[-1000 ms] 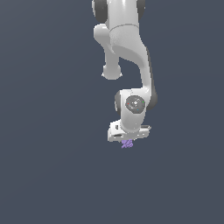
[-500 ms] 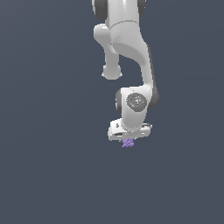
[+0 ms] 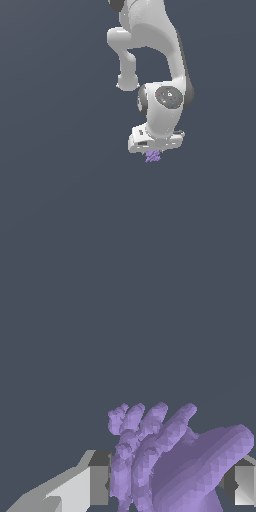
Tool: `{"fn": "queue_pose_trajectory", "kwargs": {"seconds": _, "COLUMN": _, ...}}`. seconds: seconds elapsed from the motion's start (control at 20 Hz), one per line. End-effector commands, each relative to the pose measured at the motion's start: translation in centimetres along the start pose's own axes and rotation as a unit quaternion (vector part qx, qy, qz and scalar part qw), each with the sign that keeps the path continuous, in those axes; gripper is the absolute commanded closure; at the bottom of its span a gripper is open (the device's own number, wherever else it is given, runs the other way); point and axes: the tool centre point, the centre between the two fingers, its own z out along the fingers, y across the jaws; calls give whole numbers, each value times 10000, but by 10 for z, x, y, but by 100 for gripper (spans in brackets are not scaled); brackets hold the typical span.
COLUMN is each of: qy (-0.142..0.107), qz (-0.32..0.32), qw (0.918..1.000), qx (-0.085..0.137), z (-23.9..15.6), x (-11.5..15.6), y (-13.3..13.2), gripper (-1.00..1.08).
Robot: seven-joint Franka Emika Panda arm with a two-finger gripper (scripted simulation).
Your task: Pick up the object and move it to a goal position.
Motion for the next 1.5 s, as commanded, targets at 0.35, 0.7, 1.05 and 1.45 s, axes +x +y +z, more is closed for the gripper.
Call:
{"fn": "queue_pose_trajectory", "kwargs": {"seconds": 0.35, "qy": 4, "qz": -4, "qw": 10000, "qx": -2, "z": -108, "x": 5, "y": -30, "gripper": 108}}
{"fn": "queue_pose_trajectory", "kwargs": {"seconds": 0.7, "qy": 4, "qz": -4, "qw": 10000, "qx": -2, "z": -185, "x": 10, "y": -51, "gripper": 108}}
{"fn": "queue_pose_trajectory", "kwargs": {"seconds": 1.05, "qy": 3, "qz": -3, "qw": 10000, "qx": 1, "z": -250, "x": 16, "y": -69, "gripper": 108}}
{"fn": "queue_pose_trajectory", "kwargs": {"seconds": 1.45, "qy": 3, "qz": -3, "qw": 10000, "qx": 1, "z": -292, "x": 21, "y": -81, "gripper": 108}}
